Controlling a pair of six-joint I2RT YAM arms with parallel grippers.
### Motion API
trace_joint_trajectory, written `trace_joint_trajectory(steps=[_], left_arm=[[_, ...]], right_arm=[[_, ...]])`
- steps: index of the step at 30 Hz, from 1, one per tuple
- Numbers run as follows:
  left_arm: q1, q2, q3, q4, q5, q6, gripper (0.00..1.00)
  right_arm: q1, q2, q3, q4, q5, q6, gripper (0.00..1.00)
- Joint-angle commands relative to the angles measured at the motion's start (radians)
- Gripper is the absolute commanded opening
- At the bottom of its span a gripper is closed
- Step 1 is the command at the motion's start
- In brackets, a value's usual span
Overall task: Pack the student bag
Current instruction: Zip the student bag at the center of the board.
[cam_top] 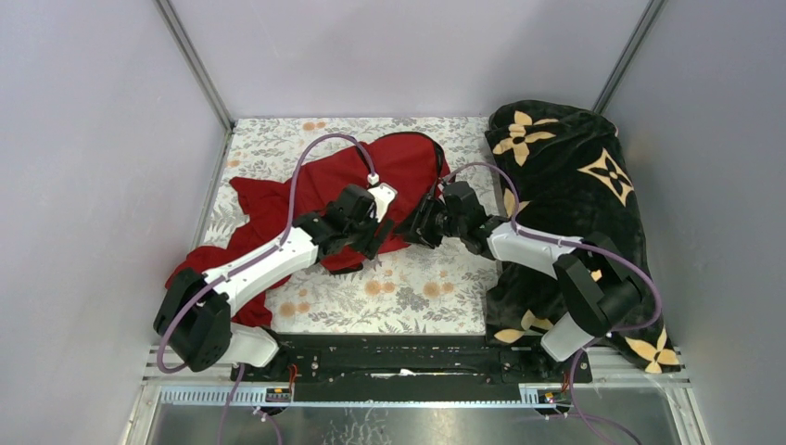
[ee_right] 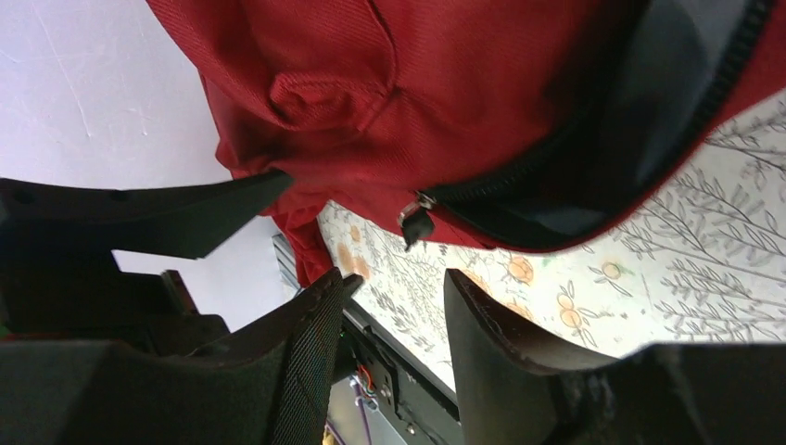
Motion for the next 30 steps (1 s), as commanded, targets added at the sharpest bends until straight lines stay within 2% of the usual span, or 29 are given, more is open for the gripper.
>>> trace_joint_trajectory(steps=[1, 7, 11, 16, 19, 21, 25, 27, 29, 30], left_arm=[[0.015, 0.033, -0.007, 0.028, 0.036, -0.009, 0.72], [0.018, 0.047, 0.006, 0.027, 0.041, -0.015, 0.57], [0.019, 0.03, 0.008, 0.023, 0.049, -0.017, 0.56], [0.018, -0.019, 0.068, -0.024, 0.052, -0.02, 0.6], [0.019, -0.073, 0.099, -0.029, 0.057, -0.02, 0.65], [0.018, -0.096, 0.104, -0.019, 0.043, -0.012, 0.72], [0.018, -0.08, 0.084, 0.017, 0.012, 0.018, 0.83], [0.018, -0.033, 0.093, 0.006, 0.003, 0.023, 0.85], [0.018, 0.0, 0.112, -0.026, 0.01, 0.023, 0.85], [0.019, 0.009, 0.113, -0.03, 0.014, 0.025, 0.86]], right_arm=[[0.021, 0.048, 0.082, 0.011, 0.024, 0.017, 0.5], [0.045, 0.109, 0.117, -0.03, 0.098, 0.0, 0.46], [0.053, 0.125, 0.124, -0.043, 0.148, -0.014, 0.39], [0.055, 0.113, 0.121, -0.042, 0.19, -0.031, 0.3], [0.053, 0.105, 0.12, -0.037, 0.205, -0.052, 0.33], [0.053, 0.103, 0.123, -0.037, 0.215, -0.056, 0.36], [0.053, 0.111, 0.131, -0.036, 0.239, -0.057, 0.37], [0.053, 0.112, 0.129, -0.031, 0.236, -0.057, 0.28], [0.053, 0.1, 0.118, -0.026, 0.23, -0.061, 0.07], [0.053, 0.091, 0.111, -0.028, 0.231, -0.067, 0.0]])
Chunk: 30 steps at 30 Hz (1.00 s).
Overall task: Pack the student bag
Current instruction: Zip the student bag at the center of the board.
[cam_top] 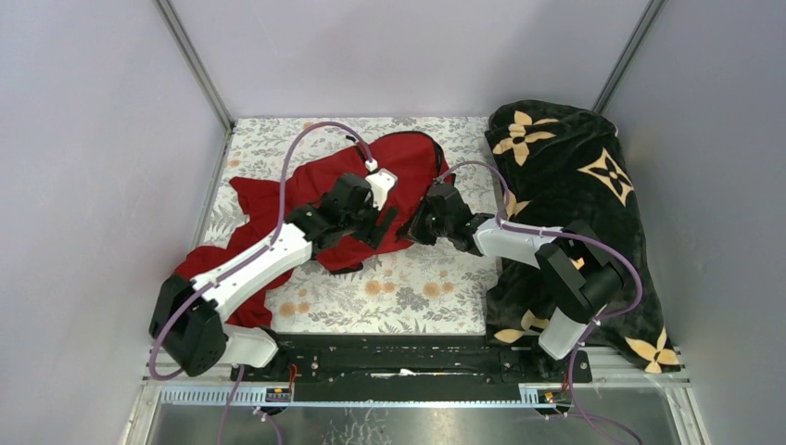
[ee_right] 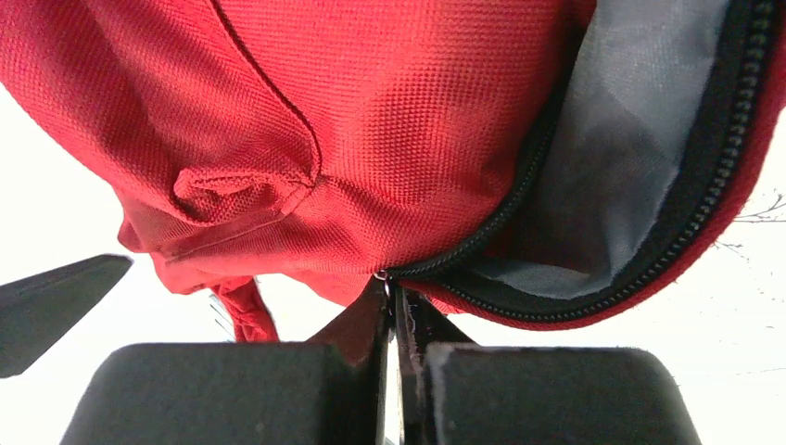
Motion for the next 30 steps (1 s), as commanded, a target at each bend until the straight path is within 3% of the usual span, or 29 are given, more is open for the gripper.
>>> trace_joint_trajectory(steps=[1, 12, 17, 20, 22, 26, 27, 30], left_arm=[[0.006, 0.066, 0.027, -0.019, -0.005, 0.03, 0.86], [0.006, 0.144, 0.026, 0.0, -0.048, 0.033, 0.83], [0.006, 0.165, 0.023, 0.0, -0.062, 0.027, 0.76], [0.006, 0.174, 0.02, -0.001, -0.066, 0.026, 0.65], [0.007, 0.181, 0.021, -0.004, -0.075, 0.027, 0.53], [0.006, 0.197, 0.028, -0.028, -0.092, 0.029, 0.07], [0.006, 0.201, 0.031, -0.04, -0.1, 0.024, 0.0], [0.006, 0.194, 0.027, -0.077, -0.128, 0.019, 0.0]], right_arm=[[0.006, -0.046, 0.008, 0.019, 0.04, -0.027, 0.0], [0.006, -0.146, -0.087, -0.001, 0.014, -0.065, 0.0], [0.005, -0.177, -0.113, -0.01, -0.007, -0.07, 0.0], [0.006, -0.19, -0.119, -0.005, -0.032, -0.071, 0.0], [0.006, -0.199, -0.12, -0.005, -0.039, -0.072, 0.0], [0.006, -0.208, -0.12, -0.026, -0.013, -0.086, 0.0], [0.005, -0.208, -0.12, -0.033, 0.002, -0.086, 0.0], [0.003, -0.214, -0.114, -0.056, 0.031, -0.1, 0.0]])
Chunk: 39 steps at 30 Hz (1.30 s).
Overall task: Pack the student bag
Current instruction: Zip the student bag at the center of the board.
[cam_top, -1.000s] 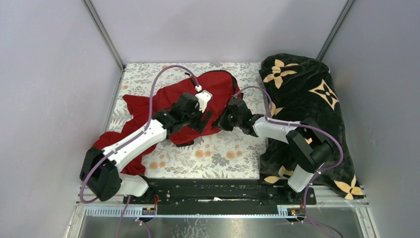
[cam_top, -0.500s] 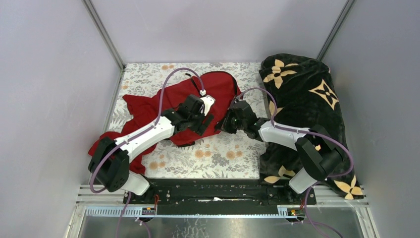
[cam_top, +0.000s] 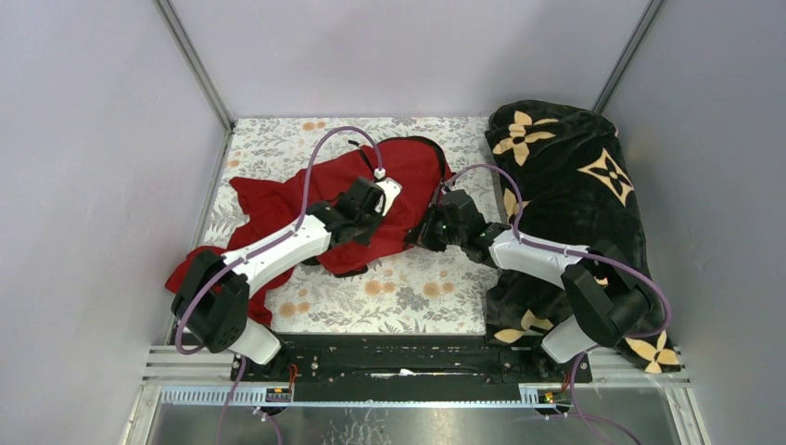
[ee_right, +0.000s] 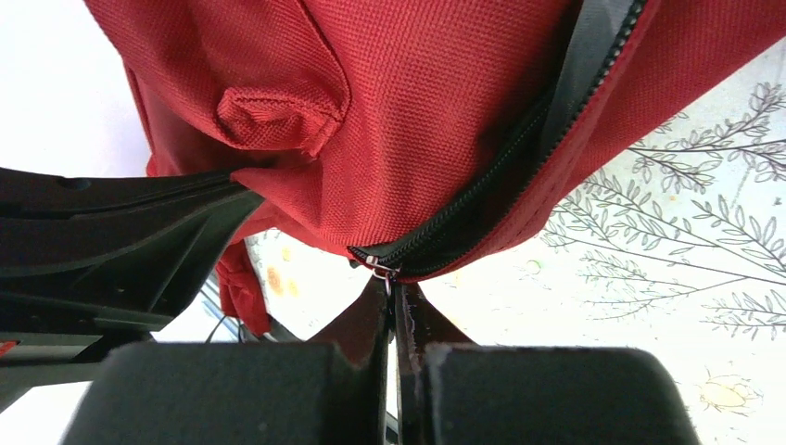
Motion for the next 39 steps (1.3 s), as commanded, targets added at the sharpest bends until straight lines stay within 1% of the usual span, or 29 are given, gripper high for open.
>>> trace_joint_trajectory(steps=[1, 3, 5, 8, 12, 15, 21, 24, 28, 30, 32, 34, 35, 36, 37, 38, 39], left_arm=[[0.002, -0.004, 0.008, -0.058, -0.055, -0.007, 0.0], [0.002, -0.037, -0.013, -0.069, -0.075, -0.008, 0.0], [0.002, -0.082, -0.039, -0.08, -0.102, -0.017, 0.0], [0.002, -0.149, -0.086, -0.098, -0.132, -0.041, 0.0], [0.002, -0.24, -0.153, -0.111, -0.178, -0.091, 0.0], [0.003, -0.295, -0.171, -0.116, -0.233, -0.13, 0.0], [0.013, -0.338, -0.177, -0.124, -0.271, -0.168, 0.0], [0.034, -0.367, -0.187, -0.126, -0.295, -0.163, 0.0], [0.084, -0.4, -0.194, -0.128, -0.295, -0.164, 0.0], [0.11, -0.413, -0.191, -0.125, -0.29, -0.172, 0.0], [0.138, -0.45, -0.175, -0.113, -0.249, -0.178, 0.0], [0.156, -0.531, -0.173, -0.066, -0.187, -0.169, 0.0], [0.158, -0.579, -0.176, -0.036, -0.155, -0.155, 0.09], [0.158, -0.617, -0.174, -0.003, -0.089, -0.137, 0.36], [0.158, -0.638, -0.163, 0.016, 0.008, -0.109, 0.64], [0.158, -0.636, -0.134, 0.012, 0.08, -0.105, 0.85], [0.158, -0.612, -0.098, -0.007, 0.121, -0.111, 0.94]], right_arm=[[-0.002, -0.047, 0.006, -0.063, 0.052, -0.042, 0.0], [-0.008, -0.056, 0.012, -0.103, 0.091, -0.05, 0.0], [-0.019, -0.083, 0.001, -0.138, 0.162, -0.045, 0.0], [-0.068, -0.115, -0.028, -0.118, 0.171, -0.05, 0.0], [-0.127, -0.11, -0.003, -0.129, 0.17, -0.088, 0.0], [-0.171, -0.08, 0.034, -0.131, 0.167, -0.128, 0.0], [-0.335, 0.023, 0.152, -0.157, 0.08, -0.205, 0.0], [-0.387, 0.076, 0.212, -0.175, 0.037, -0.254, 0.0], [-0.41, 0.143, 0.263, -0.151, -0.034, -0.301, 0.0], [-0.411, 0.189, 0.327, -0.23, -0.056, -0.336, 0.0], [-0.411, 0.195, 0.365, -0.281, -0.086, -0.372, 0.0], [-0.411, 0.159, 0.349, -0.277, -0.119, -0.382, 0.0], [-0.41, 0.14, 0.331, -0.273, -0.134, -0.383, 0.0], [-0.409, 0.127, 0.32, -0.282, -0.145, -0.385, 0.0], [-0.409, 0.112, 0.308, -0.289, -0.159, -0.389, 0.0], [-0.408, 0.101, 0.293, -0.291, -0.178, -0.388, 0.0], [-0.408, 0.091, 0.276, -0.292, -0.199, -0.385, 0.0]])
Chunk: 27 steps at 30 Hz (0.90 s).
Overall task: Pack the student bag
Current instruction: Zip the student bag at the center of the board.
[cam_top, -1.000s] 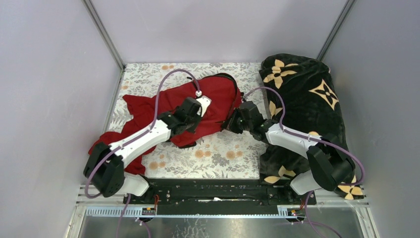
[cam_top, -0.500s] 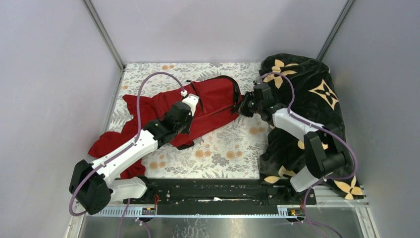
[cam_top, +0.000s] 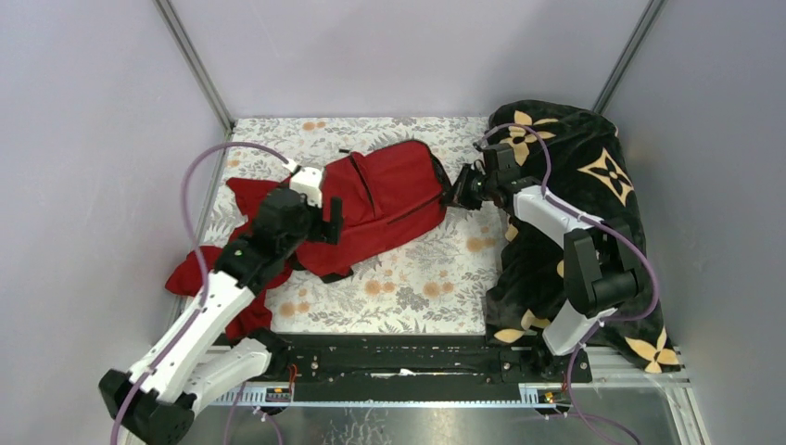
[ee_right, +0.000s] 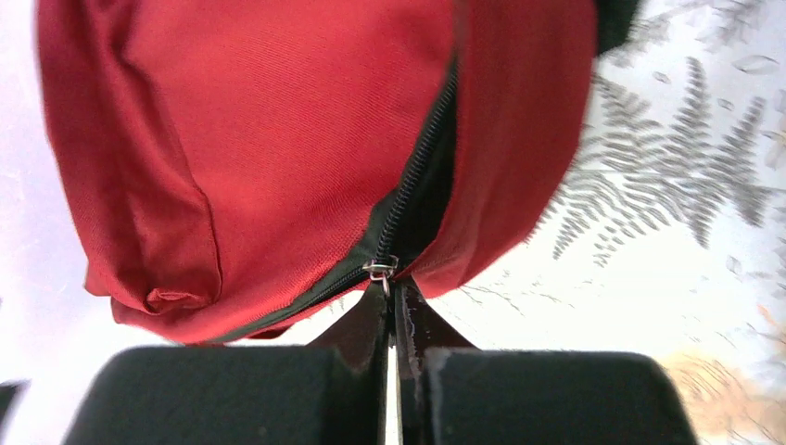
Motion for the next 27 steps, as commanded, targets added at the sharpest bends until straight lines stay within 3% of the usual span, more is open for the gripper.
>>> trace_joint_trajectory(steps=[1, 3, 7, 11, 14, 22, 25, 27], left_arm=[[0.018, -0.009, 0.131, -0.032, 0.198, 0.041, 0.97], [-0.034, 0.064, 0.194, -0.055, 0.206, 0.046, 0.97], [-0.24, 0.2, 0.238, 0.034, 0.17, 0.064, 0.97], [-0.362, 0.403, 0.3, 0.108, 0.075, 0.089, 0.89], [-0.409, 0.547, 0.268, 0.309, -0.116, 0.096, 0.93], [-0.477, 0.726, 0.299, 0.366, -0.334, 0.142, 0.87], [-0.483, 0.767, 0.305, 0.394, -0.391, 0.137, 0.77], [-0.482, 0.793, 0.315, 0.402, -0.455, 0.143, 0.54]], right_arm=[[-0.052, -0.082, -0.051, -0.038, 0.022, -0.045, 0.0], [-0.049, -0.113, -0.098, -0.038, 0.001, -0.04, 0.0], [-0.043, -0.168, -0.168, -0.043, -0.03, -0.036, 0.0], [-0.041, -0.198, -0.188, -0.048, -0.041, -0.036, 0.0], [-0.04, -0.2, -0.174, -0.074, -0.033, -0.052, 0.0], [-0.041, -0.17, -0.171, -0.077, -0.025, -0.057, 0.0], [-0.04, -0.165, -0.172, -0.076, -0.028, -0.055, 0.0], [-0.042, -0.166, -0.169, -0.084, -0.02, -0.054, 0.0]])
